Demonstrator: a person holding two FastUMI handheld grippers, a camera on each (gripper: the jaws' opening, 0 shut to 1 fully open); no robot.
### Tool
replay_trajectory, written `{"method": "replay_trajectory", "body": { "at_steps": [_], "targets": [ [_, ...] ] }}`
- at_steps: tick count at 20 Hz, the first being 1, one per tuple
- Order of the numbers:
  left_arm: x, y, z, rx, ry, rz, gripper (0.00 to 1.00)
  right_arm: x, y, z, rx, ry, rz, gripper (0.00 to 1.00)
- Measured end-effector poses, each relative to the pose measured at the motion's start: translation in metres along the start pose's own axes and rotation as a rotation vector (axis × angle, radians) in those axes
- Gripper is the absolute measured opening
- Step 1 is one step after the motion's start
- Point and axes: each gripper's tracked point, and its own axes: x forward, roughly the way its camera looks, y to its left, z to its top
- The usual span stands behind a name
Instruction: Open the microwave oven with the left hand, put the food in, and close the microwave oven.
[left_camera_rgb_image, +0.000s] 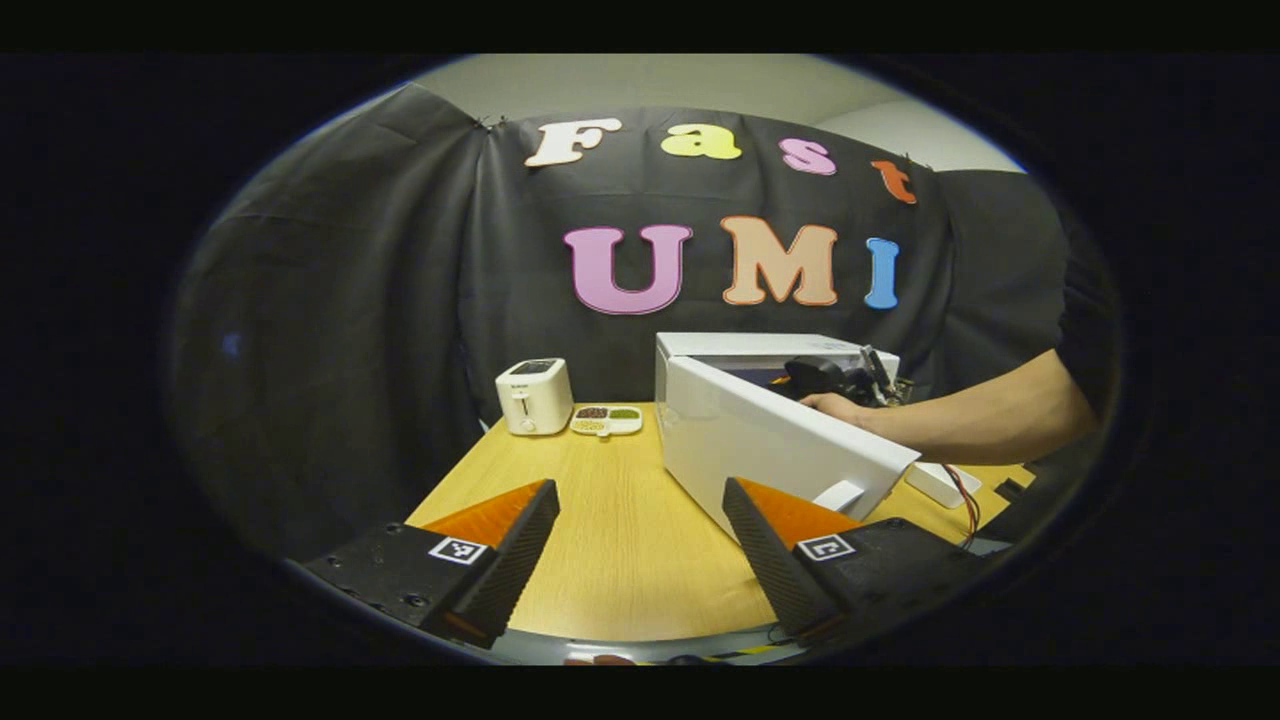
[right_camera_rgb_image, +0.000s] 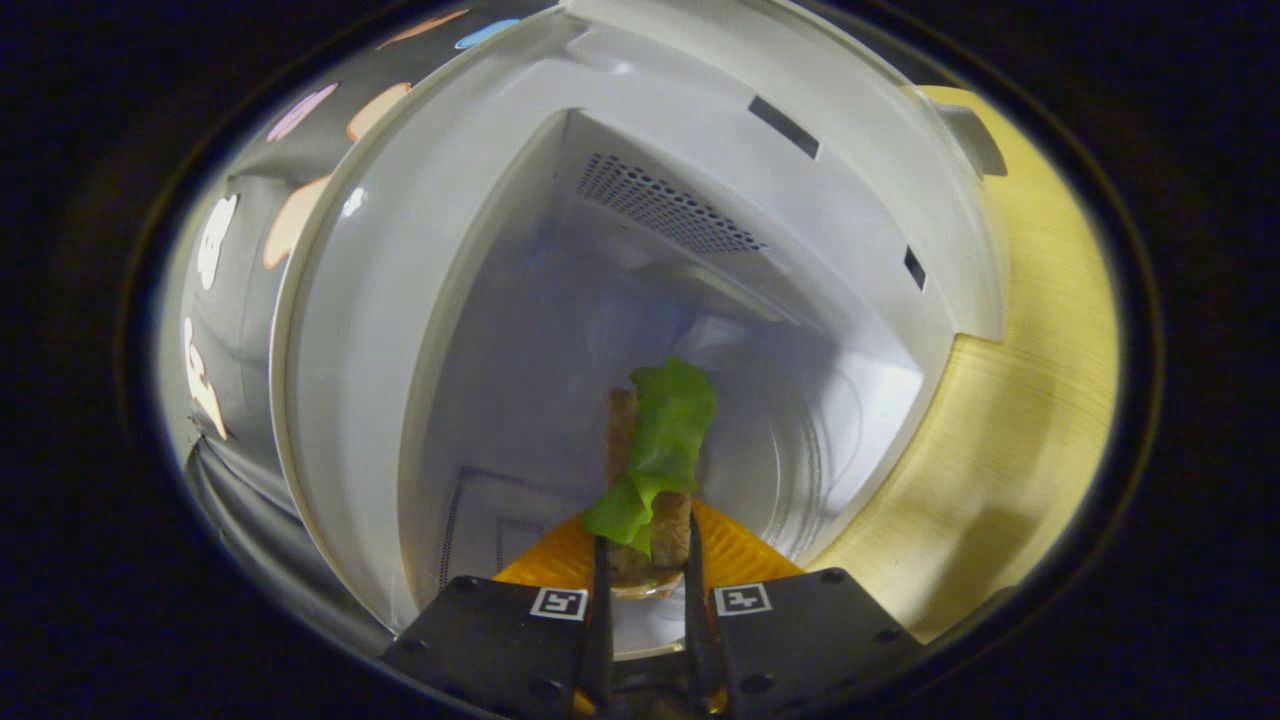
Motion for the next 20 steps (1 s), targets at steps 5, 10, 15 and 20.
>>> {"method": "replay_trajectory", "body": {
  "at_steps": [5, 10, 15, 20],
  "targets": [
    [-0.002, 0.0, 0.005, 0.012, -0.015, 0.001, 0.97, 0.001, -0.006, 0.005, -0.095, -0.027, -0.031, 0.26],
    [-0.006, -0.002, 0.004, 0.007, -0.013, 0.0, 0.96, -0.002, -0.03, 0.014, -0.274, -0.054, -0.131, 0.52],
    [-0.01, -0.001, 0.005, 0.001, -0.016, 0.005, 0.96, -0.013, -0.045, 0.019, -0.344, -0.039, -0.196, 0.74],
    [-0.015, -0.008, 0.004, -0.01, -0.02, -0.006, 0.96, -0.03, -0.045, 0.022, -0.412, -0.019, -0.185, 0.86]
  ]
}}
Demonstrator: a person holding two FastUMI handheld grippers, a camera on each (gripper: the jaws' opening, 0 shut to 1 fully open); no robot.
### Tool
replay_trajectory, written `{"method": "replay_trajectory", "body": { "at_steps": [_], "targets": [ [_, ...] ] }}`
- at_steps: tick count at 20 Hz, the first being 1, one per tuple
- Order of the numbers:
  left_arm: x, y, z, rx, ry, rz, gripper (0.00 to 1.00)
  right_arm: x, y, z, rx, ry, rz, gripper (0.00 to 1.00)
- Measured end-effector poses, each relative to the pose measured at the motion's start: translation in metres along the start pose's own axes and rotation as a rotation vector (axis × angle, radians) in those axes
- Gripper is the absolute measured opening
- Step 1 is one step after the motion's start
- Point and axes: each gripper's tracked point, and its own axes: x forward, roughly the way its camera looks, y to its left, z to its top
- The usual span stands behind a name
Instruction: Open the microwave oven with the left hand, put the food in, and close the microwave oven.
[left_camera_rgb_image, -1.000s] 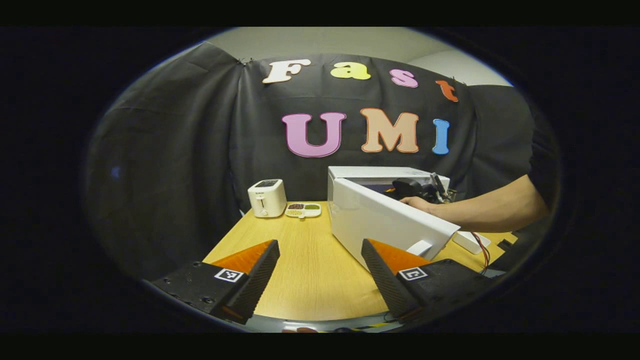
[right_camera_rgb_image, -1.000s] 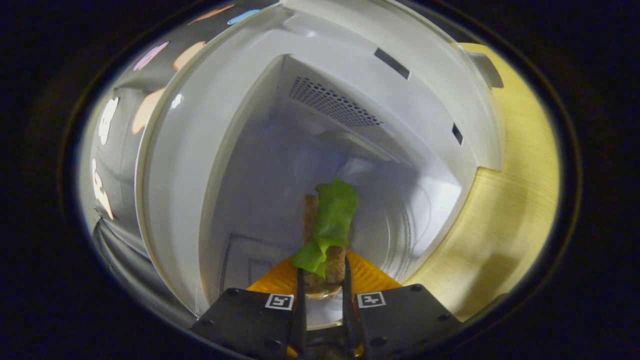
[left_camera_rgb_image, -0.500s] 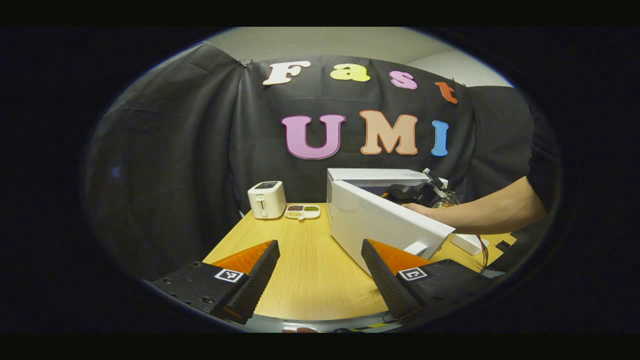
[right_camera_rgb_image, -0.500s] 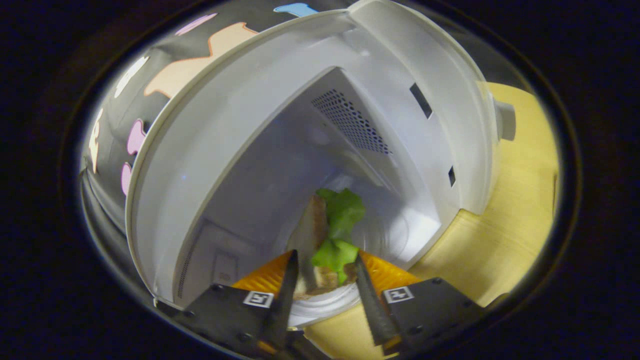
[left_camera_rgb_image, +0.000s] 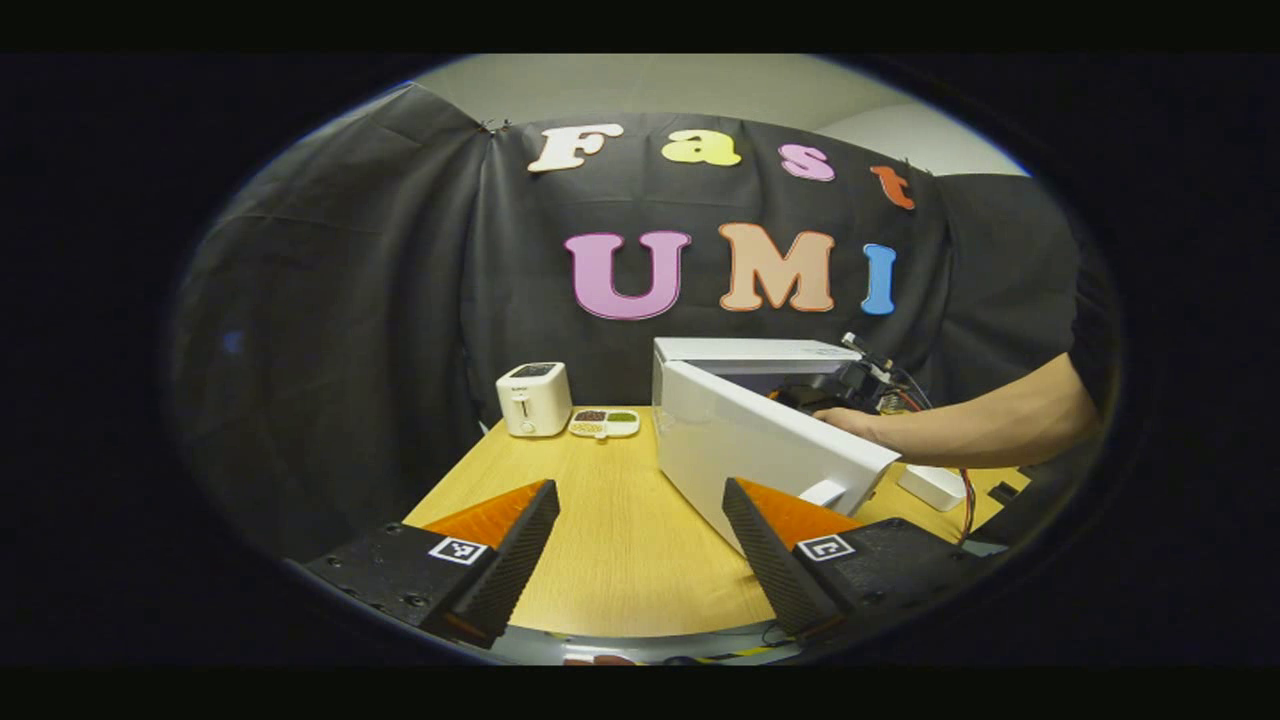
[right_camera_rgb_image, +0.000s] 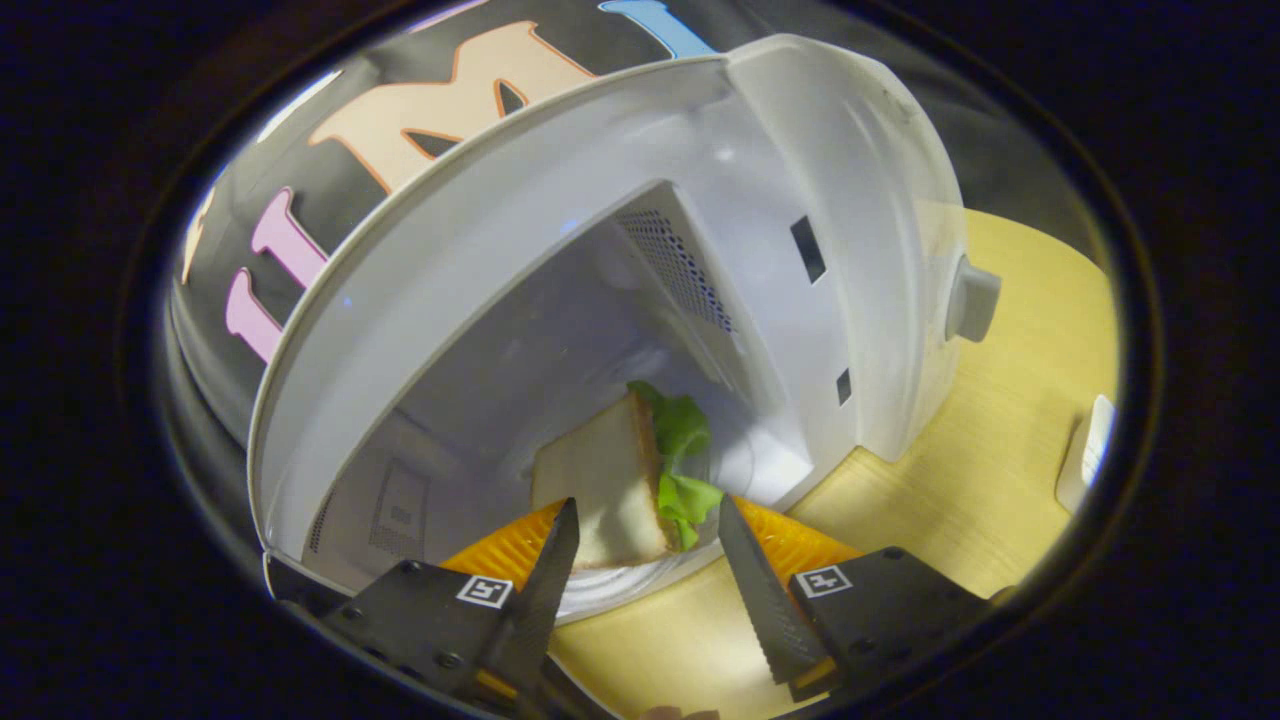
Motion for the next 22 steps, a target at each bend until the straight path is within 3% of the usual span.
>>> {"method": "replay_trajectory", "body": {
  "at_steps": [7, 13, 18, 21, 22],
  "targets": [
    [0.001, -0.007, -0.01, 0.051, 0.003, -0.024, 0.97, -0.054, -0.005, 0.018, -0.184, -0.065, 0.114, 0.87],
    [0.013, -0.014, -0.013, 0.065, -0.018, -0.032, 0.97, -0.142, -0.006, 0.052, -0.404, -0.161, 0.271, 0.87],
    [0.027, -0.035, -0.022, 0.075, 0.0, -0.073, 0.4, -0.207, -0.023, 0.079, -0.579, -0.272, 0.323, 0.86],
    [0.039, -0.021, -0.02, 0.169, -0.02, 0.03, 0.04, -0.234, -0.03, 0.1, -0.605, -0.316, 0.337, 0.86],
    [0.04, -0.03, -0.023, 0.186, -0.001, 0.013, 0.0, -0.24, -0.034, 0.112, -0.617, -0.33, 0.332, 0.77]
  ]
}}
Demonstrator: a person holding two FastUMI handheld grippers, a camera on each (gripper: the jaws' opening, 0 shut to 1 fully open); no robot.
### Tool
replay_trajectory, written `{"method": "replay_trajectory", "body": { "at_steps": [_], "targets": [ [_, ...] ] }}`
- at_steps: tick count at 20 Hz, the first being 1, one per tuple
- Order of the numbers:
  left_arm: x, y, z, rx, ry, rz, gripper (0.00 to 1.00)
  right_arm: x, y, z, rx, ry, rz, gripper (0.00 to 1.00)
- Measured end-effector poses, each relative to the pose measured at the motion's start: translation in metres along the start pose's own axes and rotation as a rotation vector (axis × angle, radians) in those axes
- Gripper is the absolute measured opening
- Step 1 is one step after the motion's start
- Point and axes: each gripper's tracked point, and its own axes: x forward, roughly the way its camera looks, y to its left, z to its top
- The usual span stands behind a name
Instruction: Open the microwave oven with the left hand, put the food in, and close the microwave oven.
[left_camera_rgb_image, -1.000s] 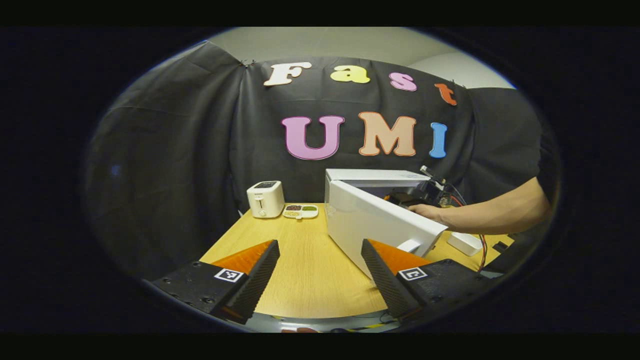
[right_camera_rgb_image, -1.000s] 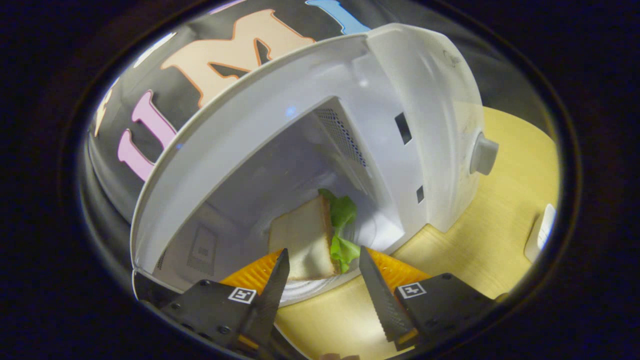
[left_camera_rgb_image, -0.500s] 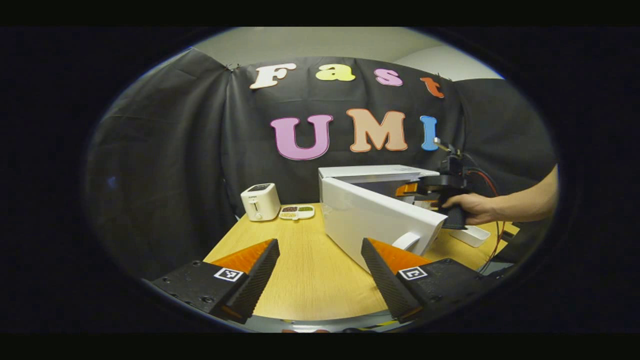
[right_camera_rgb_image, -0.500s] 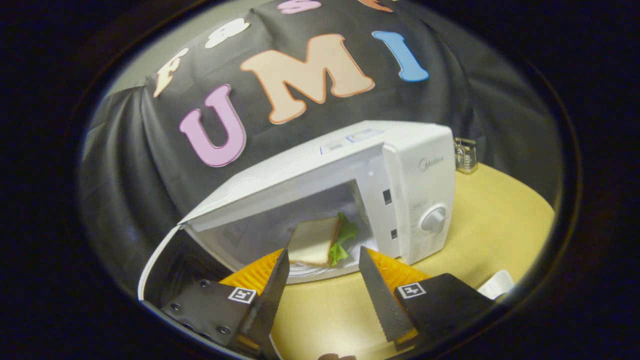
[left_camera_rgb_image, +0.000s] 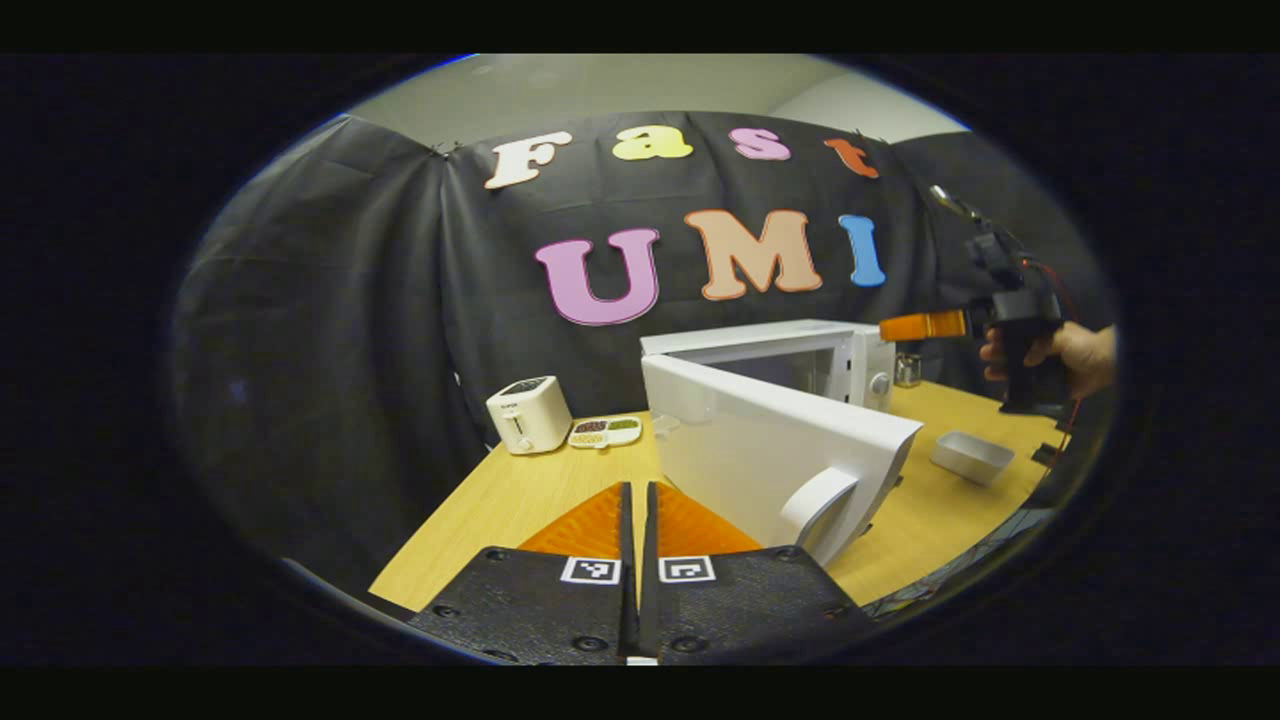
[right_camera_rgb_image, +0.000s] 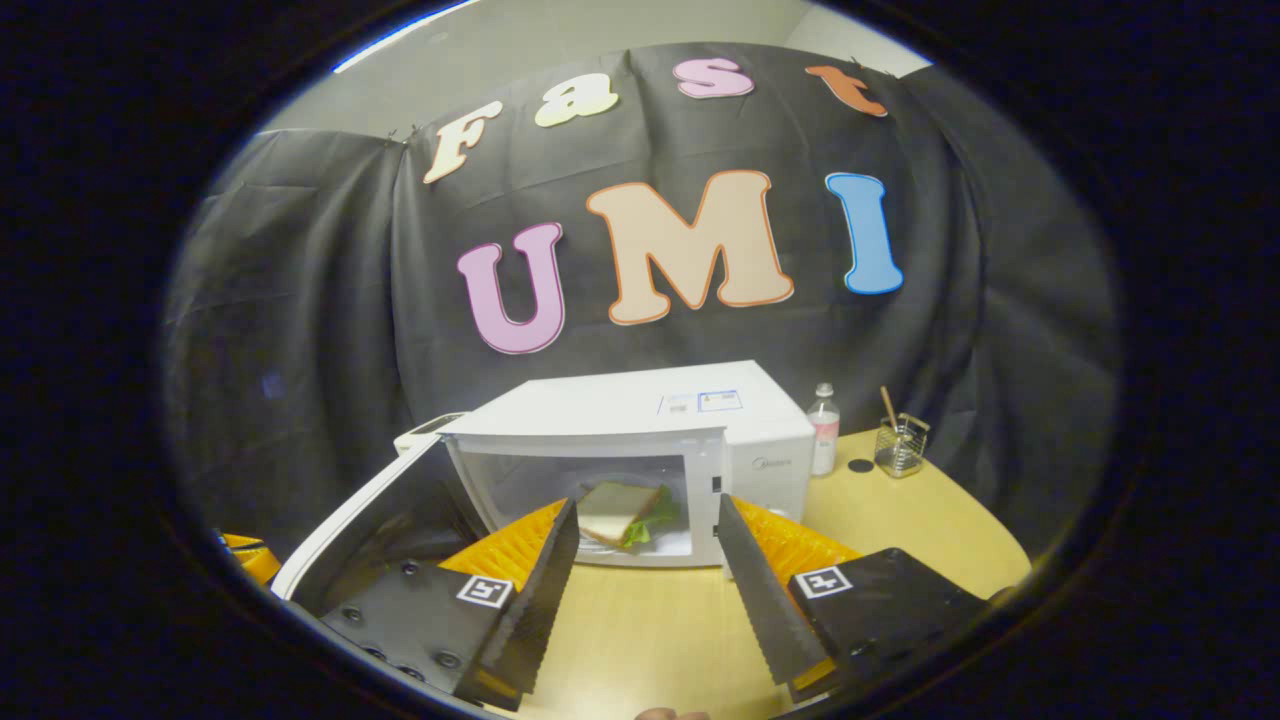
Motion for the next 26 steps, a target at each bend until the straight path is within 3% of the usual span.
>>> {"method": "replay_trajectory", "body": {
  "at_steps": [1, 2, 4, 9, 10, 12, 17, 26],
  "targets": [
    [0.001, -0.015, -0.005, -0.001, 0.021, -0.027, 0.0, -0.005, -0.006, 0.01, -0.016, -0.015, 0.003, 0.77],
    [0.003, -0.023, -0.005, -0.006, 0.026, -0.041, 0.0, -0.01, -0.012, 0.022, -0.028, -0.035, -0.003, 0.84],
    [0.005, -0.035, 0.0, -0.011, 0.032, -0.053, 0.0, -0.019, -0.023, 0.041, -0.041, -0.068, -0.001, 0.84],
    [0.01, -0.058, 0.008, -0.016, 0.047, -0.016, 0.0, -0.042, -0.052, 0.071, -0.092, -0.114, -0.015, 0.87],
    [0.012, -0.066, 0.01, -0.024, 0.051, -0.024, 0.0, -0.047, -0.056, 0.073, -0.1, -0.12, -0.018, 0.94],
    [0.016, -0.083, 0.013, -0.017, 0.05, -0.044, 0.0, -0.052, -0.063, 0.078, -0.109, -0.127, -0.017, 0.99],
    [0.034, -0.126, 0.025, 0.022, 0.037, -0.092, 0.0, -0.069, -0.085, 0.092, -0.111, -0.16, -0.012, 0.95],
    [0.081, -0.189, 0.037, 0.047, 0.021, -0.176, 0.0, -0.095, -0.136, 0.102, -0.156, -0.198, -0.077, 0.95]
  ]
}}
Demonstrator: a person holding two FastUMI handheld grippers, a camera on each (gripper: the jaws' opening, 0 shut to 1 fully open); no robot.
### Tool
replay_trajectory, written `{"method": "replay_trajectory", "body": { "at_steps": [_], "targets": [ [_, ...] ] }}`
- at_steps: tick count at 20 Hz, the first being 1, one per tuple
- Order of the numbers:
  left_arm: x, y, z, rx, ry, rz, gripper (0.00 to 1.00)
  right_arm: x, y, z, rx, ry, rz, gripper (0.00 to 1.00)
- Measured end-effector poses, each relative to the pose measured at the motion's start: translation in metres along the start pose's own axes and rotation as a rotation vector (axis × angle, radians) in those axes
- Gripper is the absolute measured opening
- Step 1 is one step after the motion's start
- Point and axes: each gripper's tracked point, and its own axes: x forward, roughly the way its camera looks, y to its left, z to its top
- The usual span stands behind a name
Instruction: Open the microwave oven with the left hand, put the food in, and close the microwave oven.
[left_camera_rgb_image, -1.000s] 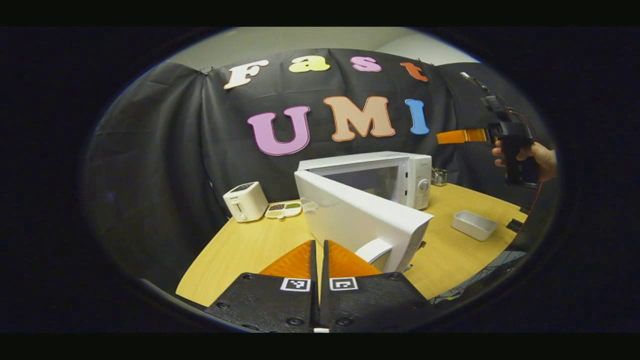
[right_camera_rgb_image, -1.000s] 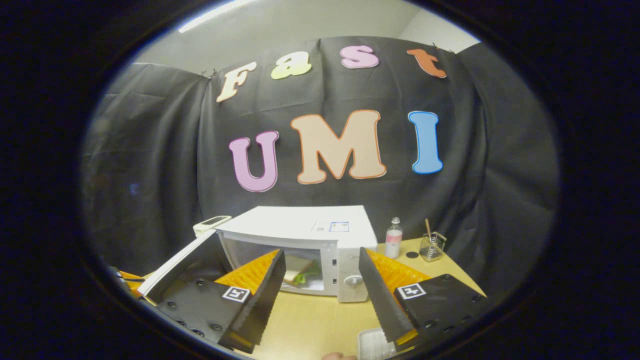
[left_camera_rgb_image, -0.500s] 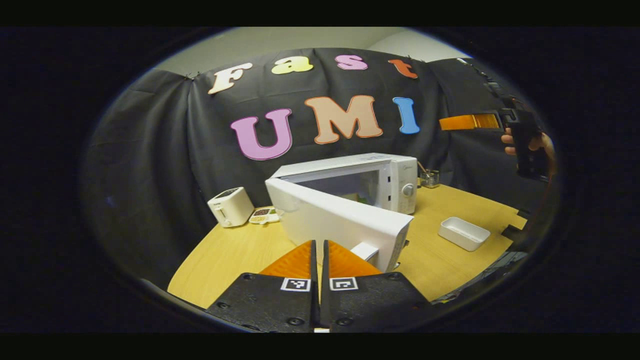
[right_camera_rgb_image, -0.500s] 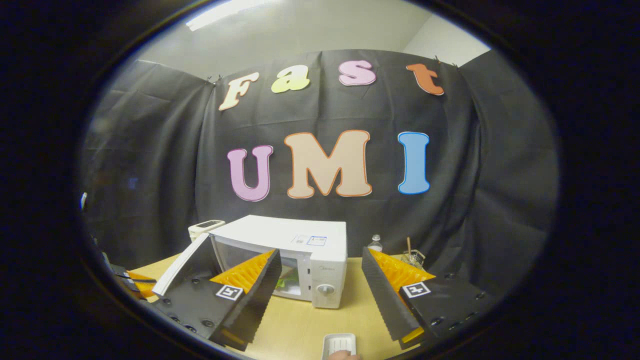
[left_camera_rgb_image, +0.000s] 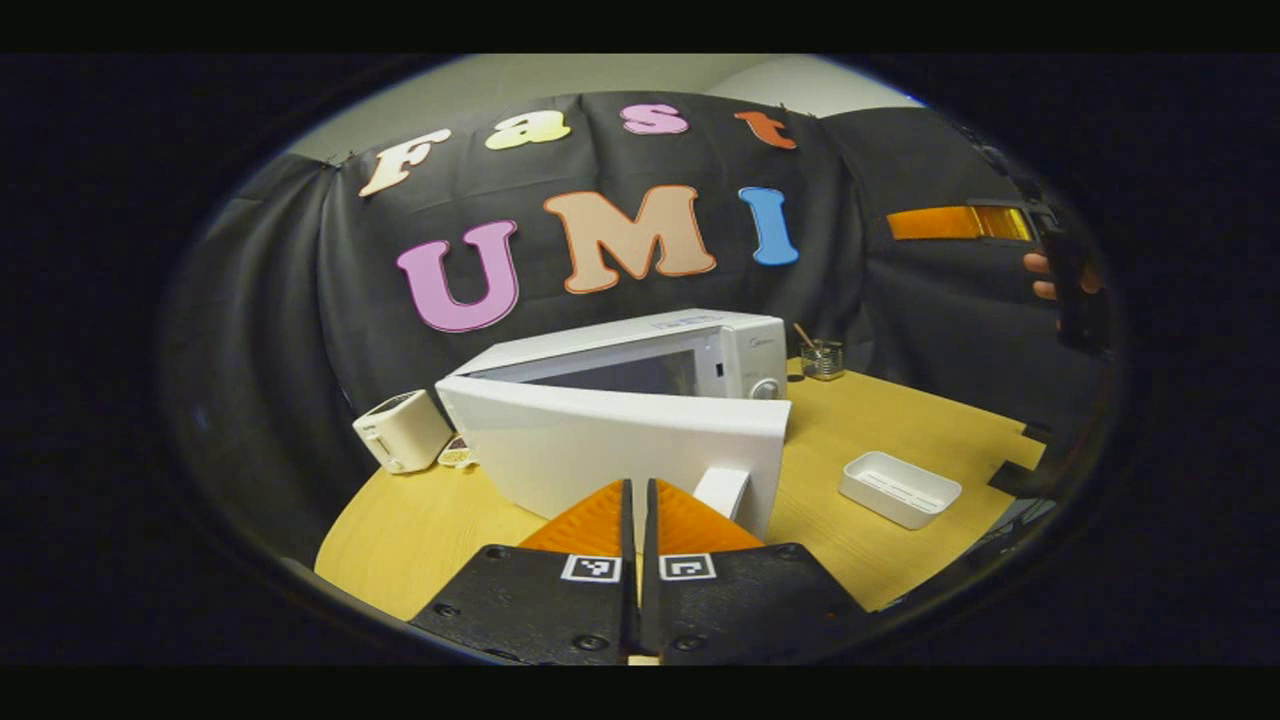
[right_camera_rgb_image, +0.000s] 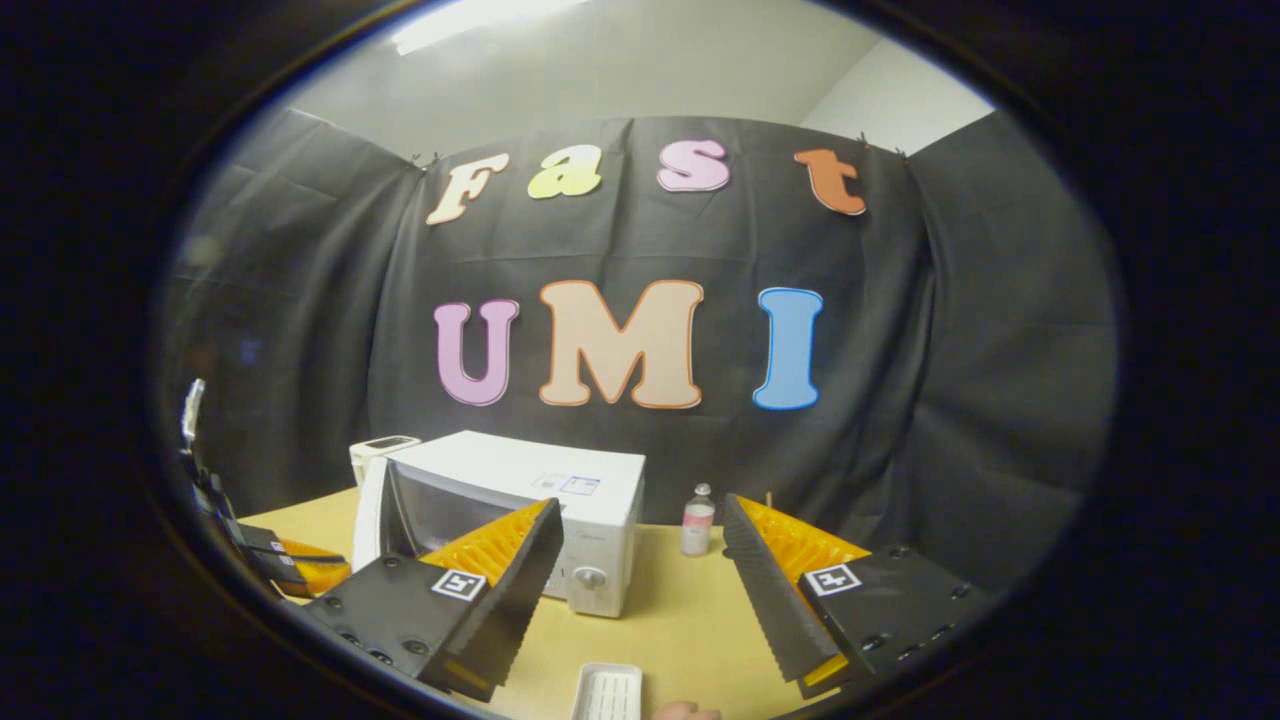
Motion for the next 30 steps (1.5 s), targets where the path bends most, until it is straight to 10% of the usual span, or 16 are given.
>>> {"method": "replay_trajectory", "body": {
  "at_steps": [30],
  "targets": [
    [0.18, -0.032, 0.066, -0.127, 0.008, -0.047, 0.0, -0.025, -0.046, -0.011, 0.034, 0.001, -0.077, 0.95]
  ]
}}
